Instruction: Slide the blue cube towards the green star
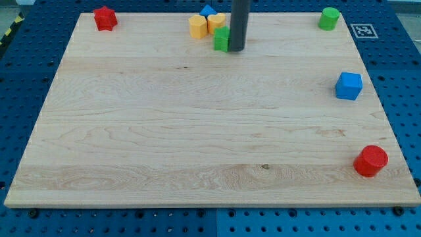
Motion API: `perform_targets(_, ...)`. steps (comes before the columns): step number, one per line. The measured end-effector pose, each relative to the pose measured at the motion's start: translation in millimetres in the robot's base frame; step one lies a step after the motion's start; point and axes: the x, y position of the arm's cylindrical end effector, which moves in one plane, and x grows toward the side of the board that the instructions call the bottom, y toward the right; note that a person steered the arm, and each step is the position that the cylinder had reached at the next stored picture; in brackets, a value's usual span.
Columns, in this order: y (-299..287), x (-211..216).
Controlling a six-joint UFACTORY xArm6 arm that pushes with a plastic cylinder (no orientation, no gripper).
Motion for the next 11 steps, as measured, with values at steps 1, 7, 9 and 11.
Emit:
perform_targets(1,5,-2)
perform_targets(7,236,133)
perform_targets(9,191,113)
perform_targets(11,132,96)
